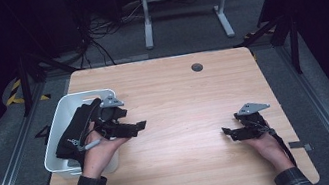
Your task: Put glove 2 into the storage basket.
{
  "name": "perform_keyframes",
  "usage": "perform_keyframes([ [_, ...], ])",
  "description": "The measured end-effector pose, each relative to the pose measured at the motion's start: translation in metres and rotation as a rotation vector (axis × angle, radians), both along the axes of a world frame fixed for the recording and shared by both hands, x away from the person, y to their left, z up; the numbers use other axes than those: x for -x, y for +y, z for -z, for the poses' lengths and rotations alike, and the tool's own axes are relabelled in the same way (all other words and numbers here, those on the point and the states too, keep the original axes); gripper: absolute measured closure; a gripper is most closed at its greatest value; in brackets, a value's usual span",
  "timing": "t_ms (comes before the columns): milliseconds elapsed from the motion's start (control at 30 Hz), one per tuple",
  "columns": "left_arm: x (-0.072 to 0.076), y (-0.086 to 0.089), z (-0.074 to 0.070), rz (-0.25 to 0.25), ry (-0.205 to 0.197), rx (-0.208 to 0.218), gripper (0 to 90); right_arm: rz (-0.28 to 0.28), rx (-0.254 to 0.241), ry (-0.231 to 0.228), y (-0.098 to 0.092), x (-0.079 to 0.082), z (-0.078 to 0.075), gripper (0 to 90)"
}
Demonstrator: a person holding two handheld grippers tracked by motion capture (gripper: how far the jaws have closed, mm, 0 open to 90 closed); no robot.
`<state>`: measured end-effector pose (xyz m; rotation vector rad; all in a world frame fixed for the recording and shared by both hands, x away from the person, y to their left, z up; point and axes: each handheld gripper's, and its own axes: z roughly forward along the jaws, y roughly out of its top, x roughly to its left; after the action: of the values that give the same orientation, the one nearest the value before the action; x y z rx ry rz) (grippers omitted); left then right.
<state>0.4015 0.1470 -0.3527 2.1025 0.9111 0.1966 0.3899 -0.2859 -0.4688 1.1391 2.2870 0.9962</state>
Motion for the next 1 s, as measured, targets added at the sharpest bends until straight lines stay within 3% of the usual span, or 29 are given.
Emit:
perform_keyframes([
  [333,0.014,-0.043,0.025,0.084,0.005,-0.023,16.9,-0.001,0.0,0.0,0.0,0.0,0.0,22.8],
  [533,0.022,-0.062,0.036,0.103,-0.005,-0.021,16.7,-0.002,0.0,0.0,0.0,0.0,0.0,22.7],
  [733,0.029,-0.084,0.058,0.142,0.003,-0.033,16.7,-0.002,0.0,0.0,0.0,0.0,0.0,22.6],
  [1000,0.031,-0.099,0.087,0.166,0.009,-0.067,15.9,-0.004,0.0,0.001,0.0,0.0,0.0,22.6],
])
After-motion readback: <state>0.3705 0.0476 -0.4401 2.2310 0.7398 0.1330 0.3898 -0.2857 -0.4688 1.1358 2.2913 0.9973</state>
